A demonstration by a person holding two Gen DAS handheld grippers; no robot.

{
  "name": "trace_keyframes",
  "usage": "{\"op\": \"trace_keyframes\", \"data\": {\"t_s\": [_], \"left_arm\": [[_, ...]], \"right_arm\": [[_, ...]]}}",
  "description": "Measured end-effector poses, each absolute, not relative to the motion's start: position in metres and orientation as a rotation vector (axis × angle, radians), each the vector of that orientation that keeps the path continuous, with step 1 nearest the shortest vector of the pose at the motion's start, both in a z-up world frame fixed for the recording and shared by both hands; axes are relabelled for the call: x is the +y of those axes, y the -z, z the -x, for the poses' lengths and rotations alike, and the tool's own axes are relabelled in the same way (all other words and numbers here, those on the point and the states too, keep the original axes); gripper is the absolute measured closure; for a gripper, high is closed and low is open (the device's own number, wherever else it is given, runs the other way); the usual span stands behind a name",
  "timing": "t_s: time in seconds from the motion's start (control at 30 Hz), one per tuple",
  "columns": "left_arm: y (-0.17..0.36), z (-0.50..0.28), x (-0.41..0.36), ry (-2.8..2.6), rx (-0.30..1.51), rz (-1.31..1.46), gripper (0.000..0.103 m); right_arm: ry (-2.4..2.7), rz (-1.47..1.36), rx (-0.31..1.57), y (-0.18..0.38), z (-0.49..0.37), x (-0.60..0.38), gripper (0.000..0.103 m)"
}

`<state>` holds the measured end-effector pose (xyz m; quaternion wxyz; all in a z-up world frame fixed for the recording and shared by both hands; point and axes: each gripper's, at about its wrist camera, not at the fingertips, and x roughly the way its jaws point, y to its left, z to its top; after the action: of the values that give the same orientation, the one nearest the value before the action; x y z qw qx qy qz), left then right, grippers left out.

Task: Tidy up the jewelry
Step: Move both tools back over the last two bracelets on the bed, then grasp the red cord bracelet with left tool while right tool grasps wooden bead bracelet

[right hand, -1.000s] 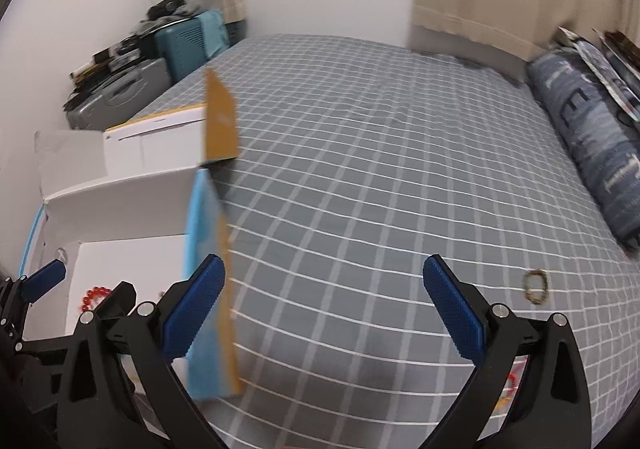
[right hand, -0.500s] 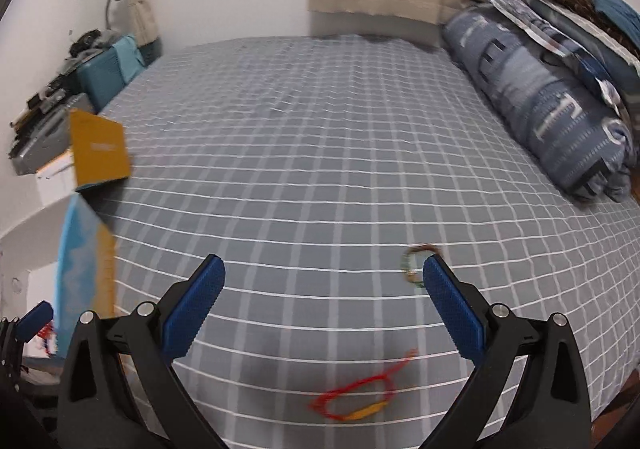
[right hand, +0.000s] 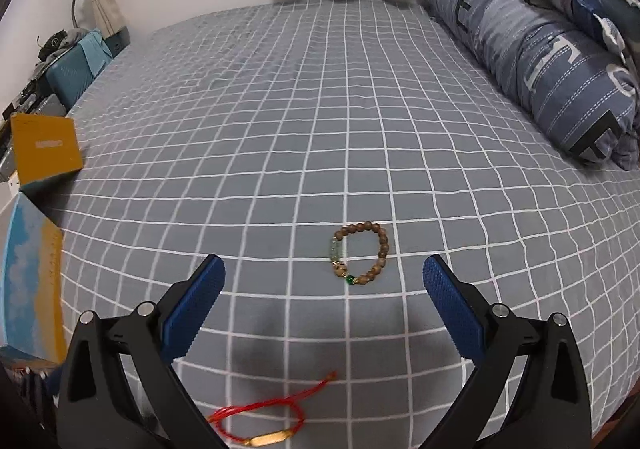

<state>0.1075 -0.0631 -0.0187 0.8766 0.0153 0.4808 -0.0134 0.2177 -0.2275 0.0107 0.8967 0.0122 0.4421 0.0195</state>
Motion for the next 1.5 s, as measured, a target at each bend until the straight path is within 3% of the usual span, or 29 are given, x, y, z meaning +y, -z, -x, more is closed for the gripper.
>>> {"op": "trace_keyframes", "data": {"t_s": [0.67,0.8,0.9,1.07,1.27,1.4,1.5], "left_arm": [[0.068,-0.129,-0.123,0.109,1.069,-0.026,0.006],[0.075,-0.133,-0.128,0.106,1.065,-0.041,0.006],[0.078,-0.135,-0.128,0.107,1.058,-0.029,0.009],[0.073,-0.139,-0.126,0.107,1.056,-0.047,0.056],[0.071,-0.139,-0.127,0.113,1.055,-0.057,0.087],[0.067,-0.141,-0.127,0.121,1.057,-0.057,0.099],[0.066,-0.14,-0.122,0.127,1.056,-0.041,0.099]], "right_arm": [[-0.042,-0.043,1.02,0.048,-0.259,-0.25,0.019],[-0.052,-0.054,1.048,0.06,-0.265,-0.255,0.03],[-0.046,-0.052,1.085,0.072,-0.269,-0.257,0.045],[-0.029,-0.075,1.086,0.076,-0.272,-0.263,0.062],[-0.014,-0.122,1.091,0.076,-0.274,-0.27,0.077],[-0.012,-0.131,1.087,0.074,-0.271,-0.271,0.092],[-0.006,-0.123,1.082,0.073,-0.27,-0.269,0.092]]}}
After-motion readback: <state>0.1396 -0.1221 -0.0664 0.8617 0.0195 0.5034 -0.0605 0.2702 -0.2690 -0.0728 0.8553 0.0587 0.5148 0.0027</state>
